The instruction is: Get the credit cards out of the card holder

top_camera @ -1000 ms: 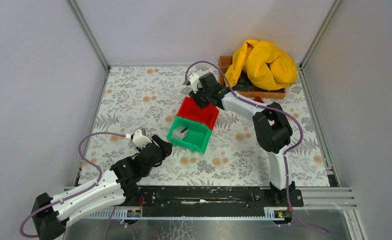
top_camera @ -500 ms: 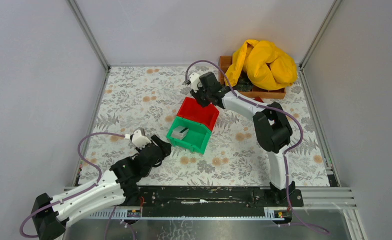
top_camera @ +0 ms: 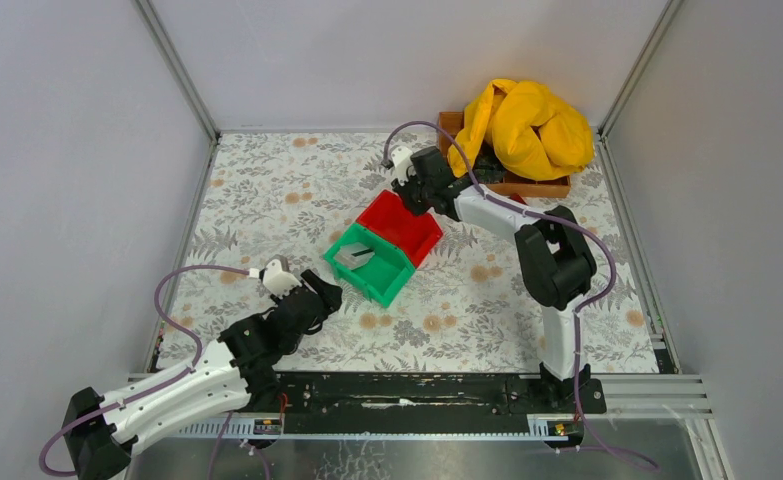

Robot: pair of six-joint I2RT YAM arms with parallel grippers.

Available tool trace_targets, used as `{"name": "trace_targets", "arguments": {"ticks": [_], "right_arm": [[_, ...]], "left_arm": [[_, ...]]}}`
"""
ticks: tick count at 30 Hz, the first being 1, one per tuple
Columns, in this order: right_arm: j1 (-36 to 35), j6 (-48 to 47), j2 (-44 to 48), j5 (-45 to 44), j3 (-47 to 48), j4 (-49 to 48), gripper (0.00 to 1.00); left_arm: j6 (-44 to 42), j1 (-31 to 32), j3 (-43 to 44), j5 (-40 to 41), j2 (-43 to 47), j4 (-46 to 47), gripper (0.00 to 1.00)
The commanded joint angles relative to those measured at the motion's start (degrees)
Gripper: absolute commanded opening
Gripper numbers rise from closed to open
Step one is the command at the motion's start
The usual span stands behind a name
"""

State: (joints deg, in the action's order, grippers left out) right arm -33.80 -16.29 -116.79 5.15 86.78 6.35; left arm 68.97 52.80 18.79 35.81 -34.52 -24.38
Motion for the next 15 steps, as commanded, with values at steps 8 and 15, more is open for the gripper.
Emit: {"name": "trace_targets", "arguments": {"ticks": [8,15], "right_arm": [[2.8,3.9,5.0,-5.4,-4.1,-2.8,0.09],[3.5,6.5,6.8,-8.3,-7.0,-6.0,0.03]], "left_arm": [[0.8,0.2,-0.6,1.8,0.5,-1.5,0.66],[0.9,0.2,-0.7,1.5,0.8,-1.5,0.66]]}}
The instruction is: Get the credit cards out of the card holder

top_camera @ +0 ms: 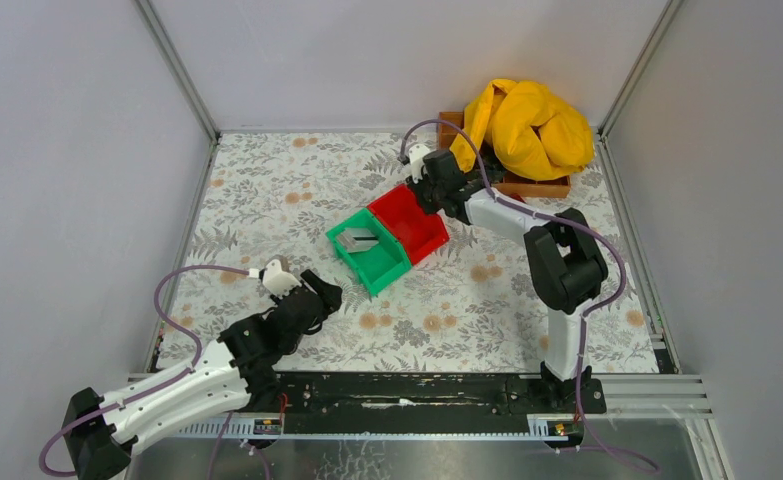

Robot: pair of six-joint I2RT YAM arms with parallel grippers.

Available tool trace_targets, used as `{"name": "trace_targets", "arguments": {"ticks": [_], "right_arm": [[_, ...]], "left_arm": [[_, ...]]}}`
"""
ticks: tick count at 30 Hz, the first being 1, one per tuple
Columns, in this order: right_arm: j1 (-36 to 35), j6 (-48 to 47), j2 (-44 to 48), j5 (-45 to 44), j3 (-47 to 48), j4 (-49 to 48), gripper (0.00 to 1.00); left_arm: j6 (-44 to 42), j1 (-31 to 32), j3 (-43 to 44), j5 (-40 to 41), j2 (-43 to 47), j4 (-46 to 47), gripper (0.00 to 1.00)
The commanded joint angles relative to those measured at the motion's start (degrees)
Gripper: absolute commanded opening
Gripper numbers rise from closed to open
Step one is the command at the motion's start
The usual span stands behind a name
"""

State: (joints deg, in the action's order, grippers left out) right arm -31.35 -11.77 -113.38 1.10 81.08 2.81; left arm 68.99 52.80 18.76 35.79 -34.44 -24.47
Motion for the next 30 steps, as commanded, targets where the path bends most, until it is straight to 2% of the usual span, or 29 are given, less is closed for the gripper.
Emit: {"name": "trace_targets", "arguments": {"ticks": [1,10,25,30], "right_arm": [[1.2,2.2,3.5,-4.7,-1.6,-2.6,0.01],[1.4,3.9,6.5,-7.9,-5.2,-4.7,0.00],[1.6,14.1,10.3,-13.8,-10.2,-5.0,0.00],[1.6,15.6,13.3,-11.5,-13.4,-7.0,0.00]], "left_arm": [[0.9,0.2,-0.9,1.7,0.8,-1.4,0.66],[1.6,0.2,-2.6,2.3,0.0,-1.4,0.66],[1.7,0.2,-3.5,2.3,1.1,-1.3,0.65],[1.7,0.2,-3.5,2.6,0.6,-1.4,0.65]]}}
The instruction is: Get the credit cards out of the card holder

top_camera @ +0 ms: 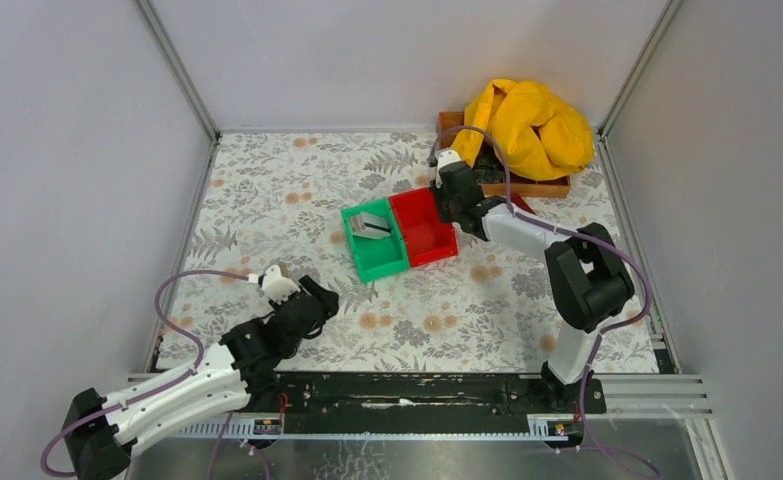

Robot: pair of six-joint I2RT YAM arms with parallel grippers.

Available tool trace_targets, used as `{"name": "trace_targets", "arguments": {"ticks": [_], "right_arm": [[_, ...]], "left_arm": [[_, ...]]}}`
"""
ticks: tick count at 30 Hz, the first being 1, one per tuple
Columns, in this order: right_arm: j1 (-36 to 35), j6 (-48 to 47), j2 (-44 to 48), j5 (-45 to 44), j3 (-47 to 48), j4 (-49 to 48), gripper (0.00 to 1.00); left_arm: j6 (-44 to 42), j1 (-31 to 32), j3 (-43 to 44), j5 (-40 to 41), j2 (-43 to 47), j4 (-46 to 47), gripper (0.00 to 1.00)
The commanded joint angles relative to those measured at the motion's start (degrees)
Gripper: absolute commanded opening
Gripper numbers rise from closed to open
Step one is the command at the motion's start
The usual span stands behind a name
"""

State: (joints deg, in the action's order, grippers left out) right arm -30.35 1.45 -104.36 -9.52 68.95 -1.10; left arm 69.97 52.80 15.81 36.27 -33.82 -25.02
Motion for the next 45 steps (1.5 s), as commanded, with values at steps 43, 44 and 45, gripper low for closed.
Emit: {"name": "trace_targets", "arguments": {"ticks": [43,44,45], "right_arm": [[10.8,6.5,15.4,-2.9,-15.2,-5.4,0.00],[10.8,6.5,15.1,-2.7,-15.1,-5.5,0.00],[10.8,6.4,14.7,-2.0,-15.0,-5.7,0.00]], "left_arm": [[-27.3,0.2,14.0,-19.5,-31.9,37.7,0.03],[-27.3,0.2,14.0,-19.7,-33.3,38.5,0.01],[-27.3,0.2,14.1,-19.9,-34.5,39.4,0.00]]}}
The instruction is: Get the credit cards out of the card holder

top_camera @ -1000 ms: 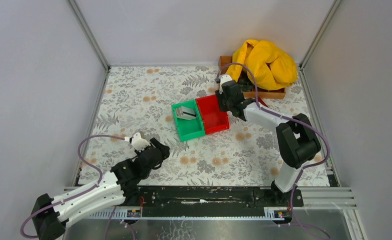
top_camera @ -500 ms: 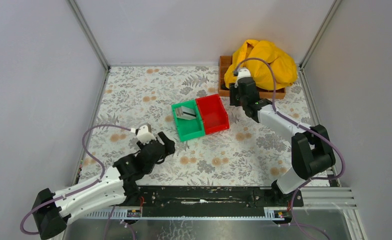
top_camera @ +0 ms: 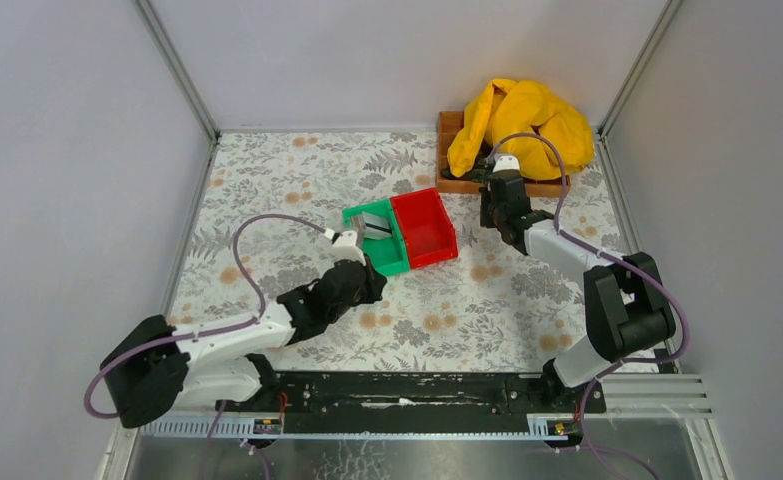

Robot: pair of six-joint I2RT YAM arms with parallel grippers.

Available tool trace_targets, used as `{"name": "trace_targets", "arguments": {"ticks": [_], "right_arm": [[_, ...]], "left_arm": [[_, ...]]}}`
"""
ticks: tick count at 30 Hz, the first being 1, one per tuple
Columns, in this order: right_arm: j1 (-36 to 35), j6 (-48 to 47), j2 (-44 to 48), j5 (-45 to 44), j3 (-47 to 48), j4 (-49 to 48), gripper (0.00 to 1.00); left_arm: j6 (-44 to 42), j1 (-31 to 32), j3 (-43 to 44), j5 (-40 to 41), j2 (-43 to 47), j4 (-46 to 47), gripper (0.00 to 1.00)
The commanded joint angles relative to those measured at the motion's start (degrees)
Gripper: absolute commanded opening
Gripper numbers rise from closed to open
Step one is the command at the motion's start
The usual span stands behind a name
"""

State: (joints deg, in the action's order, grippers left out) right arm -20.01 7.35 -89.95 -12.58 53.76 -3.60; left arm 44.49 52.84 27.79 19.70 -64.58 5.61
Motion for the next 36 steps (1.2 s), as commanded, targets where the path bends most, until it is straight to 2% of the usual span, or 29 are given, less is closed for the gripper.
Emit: {"name": "trace_targets", "arguments": {"ticks": [1,7,18,36], "right_arm": [[0.6,0.5,-0.1,1.8,0.2,-3.5,0.00],[0.5,1.5,-2.8,5.4,1.2,-3.7,0.00],[0.5,1.5,-3.9,4.7,1.4,-3.6,0.00],[1.2,1.6,-4.0,4.6,1.0,-4.3,0.00]], "left_arm": [[-1.7,0.2,2.3,-3.6,-4.9,9.5,0.00],[-2.4,0.2,4.4,-3.2,-10.2,11.4,0.00],[-3.1,0.2,10.6,-8.5,-21.2,16.5,0.00],[-3.3,-0.4,20.6,-8.2,-33.0,12.4,0.00]]}}
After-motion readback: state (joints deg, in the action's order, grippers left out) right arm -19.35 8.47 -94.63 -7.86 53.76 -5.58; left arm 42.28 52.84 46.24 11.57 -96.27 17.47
